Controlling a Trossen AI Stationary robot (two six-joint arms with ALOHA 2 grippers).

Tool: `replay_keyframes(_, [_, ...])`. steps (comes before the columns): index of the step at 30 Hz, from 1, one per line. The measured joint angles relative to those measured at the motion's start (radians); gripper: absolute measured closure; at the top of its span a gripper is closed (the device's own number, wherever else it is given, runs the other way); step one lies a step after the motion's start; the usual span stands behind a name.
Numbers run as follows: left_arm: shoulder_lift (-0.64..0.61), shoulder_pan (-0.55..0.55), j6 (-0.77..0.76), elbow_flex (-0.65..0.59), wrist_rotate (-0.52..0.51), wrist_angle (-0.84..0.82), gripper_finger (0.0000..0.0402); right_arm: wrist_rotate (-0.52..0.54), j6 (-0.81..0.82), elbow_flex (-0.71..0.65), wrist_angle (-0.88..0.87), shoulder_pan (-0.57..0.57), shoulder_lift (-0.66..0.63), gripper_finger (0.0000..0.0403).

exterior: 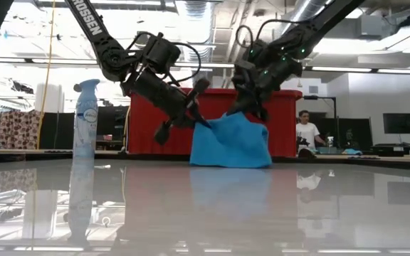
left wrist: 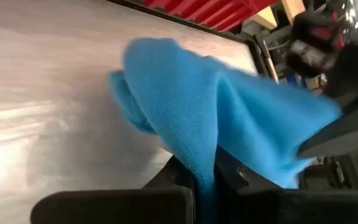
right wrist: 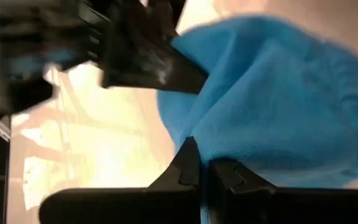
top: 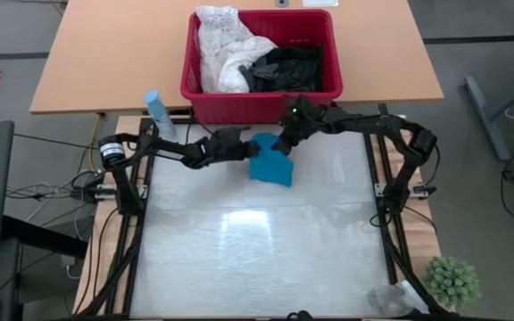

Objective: Fold laundry
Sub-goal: Fold the blue shorts

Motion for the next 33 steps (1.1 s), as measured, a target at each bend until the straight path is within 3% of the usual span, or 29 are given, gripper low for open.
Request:
replay_keyframes(11, [-0.068,0.121,0.357,0.000,0.032,0.059,0.0401,0.011,-0.119,0.001,0.071,-0.083,-0.019,0.0379])
replay_keyframes(18, [-0.069,0.145,0.669,0.001,-0.046,0.079,0.0401,0.069,-0.191,0.001,0.173,-0.093,-0.019,0.0379])
replay_keyframes(33, [-0.070,0.167,1.145,0.002,-0.039,0.105,0.0401,0.165,-0.456,0.004,0.229,-0.043,-0.019,0.0379])
